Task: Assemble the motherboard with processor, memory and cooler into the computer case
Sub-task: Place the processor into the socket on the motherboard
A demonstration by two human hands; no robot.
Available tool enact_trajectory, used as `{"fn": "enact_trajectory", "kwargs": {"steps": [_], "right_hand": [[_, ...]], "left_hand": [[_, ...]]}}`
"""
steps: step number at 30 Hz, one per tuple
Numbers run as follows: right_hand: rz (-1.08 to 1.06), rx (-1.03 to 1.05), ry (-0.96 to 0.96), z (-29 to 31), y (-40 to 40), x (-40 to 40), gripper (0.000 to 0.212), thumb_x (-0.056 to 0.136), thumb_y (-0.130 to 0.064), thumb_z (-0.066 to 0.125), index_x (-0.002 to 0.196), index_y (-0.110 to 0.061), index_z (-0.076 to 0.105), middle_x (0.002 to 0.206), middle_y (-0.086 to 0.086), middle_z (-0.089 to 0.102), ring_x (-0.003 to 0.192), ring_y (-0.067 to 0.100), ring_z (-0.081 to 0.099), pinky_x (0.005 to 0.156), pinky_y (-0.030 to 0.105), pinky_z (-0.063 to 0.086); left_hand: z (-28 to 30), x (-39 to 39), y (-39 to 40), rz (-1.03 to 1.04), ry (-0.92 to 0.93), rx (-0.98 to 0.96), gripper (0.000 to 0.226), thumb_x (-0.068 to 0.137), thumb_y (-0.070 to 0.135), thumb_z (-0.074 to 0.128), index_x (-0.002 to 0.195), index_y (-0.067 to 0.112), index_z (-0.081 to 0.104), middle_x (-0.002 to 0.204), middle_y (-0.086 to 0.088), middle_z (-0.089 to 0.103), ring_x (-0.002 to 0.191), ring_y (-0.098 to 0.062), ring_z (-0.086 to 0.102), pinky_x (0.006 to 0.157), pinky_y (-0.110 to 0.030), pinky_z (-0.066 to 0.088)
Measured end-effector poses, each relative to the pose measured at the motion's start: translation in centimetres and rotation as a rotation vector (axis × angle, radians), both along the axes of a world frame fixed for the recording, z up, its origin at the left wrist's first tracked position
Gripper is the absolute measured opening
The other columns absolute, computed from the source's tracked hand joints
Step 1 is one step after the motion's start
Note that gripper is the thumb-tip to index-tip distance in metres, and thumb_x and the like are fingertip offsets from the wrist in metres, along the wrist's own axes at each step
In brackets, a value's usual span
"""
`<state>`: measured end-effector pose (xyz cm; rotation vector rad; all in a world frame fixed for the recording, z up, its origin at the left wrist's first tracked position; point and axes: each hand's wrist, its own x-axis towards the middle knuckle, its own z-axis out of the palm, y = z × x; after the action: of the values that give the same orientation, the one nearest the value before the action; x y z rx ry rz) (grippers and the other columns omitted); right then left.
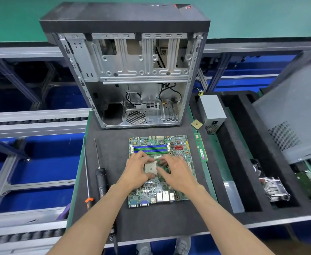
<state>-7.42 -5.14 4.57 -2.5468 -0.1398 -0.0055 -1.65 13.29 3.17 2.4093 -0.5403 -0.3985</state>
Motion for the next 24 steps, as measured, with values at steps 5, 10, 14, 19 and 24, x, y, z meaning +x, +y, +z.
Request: {"fn": "enact_trajectory", "kwargs": {"steps": [5, 10, 14, 19, 24], "right_hand": [[-0.074, 0.022, 0.031, 1.3, 0.4, 2.6, 0.032, 0.105, -0.039, 0.052, 0.113, -0.010, 0.063, 0.095, 0.005, 0.076, 0.083, 0.025, 0.069, 0.086, 0.042, 0.051], [-0.174, 0.063, 0.142, 2.0, 0.3, 4.3, 0.036, 0.098, -0.044, 0.062, 0.120, -0.014, 0.062, 0.097, -0.002, 0.076, 0.082, 0.020, 0.067, 0.075, 0.037, 0.053], [-0.253, 0.143, 0.195, 2.0, 0.0, 4.5, 0.042, 0.092, -0.049, 0.069, 0.120, -0.018, 0.062, 0.090, -0.007, 0.076, 0.074, 0.015, 0.069, 0.075, 0.038, 0.056], [-0.301, 0.210, 0.199, 1.7, -0.4, 4.4, 0.045, 0.087, -0.050, 0.075, 0.117, -0.019, 0.063, 0.088, -0.005, 0.075, 0.078, 0.013, 0.069, 0.078, 0.037, 0.055], [-0.286, 0.319, 0.219, 1.7, -0.9, 4.4, 0.041, 0.081, -0.047, 0.082, 0.110, -0.021, 0.067, 0.085, -0.009, 0.073, 0.075, 0.003, 0.064, 0.073, 0.027, 0.054]], "left_hand": [[-0.1, 0.1, 0.0, -0.004, 0.002, 0.015, 0.057, 0.072, 0.041, 0.084, 0.124, 0.034, 0.063, 0.106, 0.020, 0.044, 0.107, -0.006, 0.039, 0.090, -0.031, 0.026], [-0.3, 0.0, 0.1, 0.003, 0.016, 0.004, 0.057, 0.072, 0.042, 0.084, 0.124, 0.032, 0.062, 0.109, 0.018, 0.045, 0.110, -0.008, 0.040, 0.091, -0.031, 0.026], [0.0, 0.0, 0.1, -0.001, 0.038, 0.017, 0.057, 0.074, 0.041, 0.083, 0.125, 0.032, 0.061, 0.111, 0.016, 0.045, 0.110, -0.008, 0.039, 0.096, -0.032, 0.028], [0.6, 0.2, -1.5, 0.105, -0.020, 0.024, 0.027, 0.090, 0.050, 0.062, 0.112, 0.035, 0.068, 0.105, 0.015, 0.054, 0.104, -0.010, 0.043, 0.089, -0.034, 0.029], [0.2, 0.2, -2.5, 0.167, -0.133, 0.081, 0.029, 0.099, 0.047, 0.050, 0.091, 0.030, 0.072, 0.088, 0.015, 0.056, 0.092, -0.015, 0.051, 0.077, -0.036, 0.034]]}}
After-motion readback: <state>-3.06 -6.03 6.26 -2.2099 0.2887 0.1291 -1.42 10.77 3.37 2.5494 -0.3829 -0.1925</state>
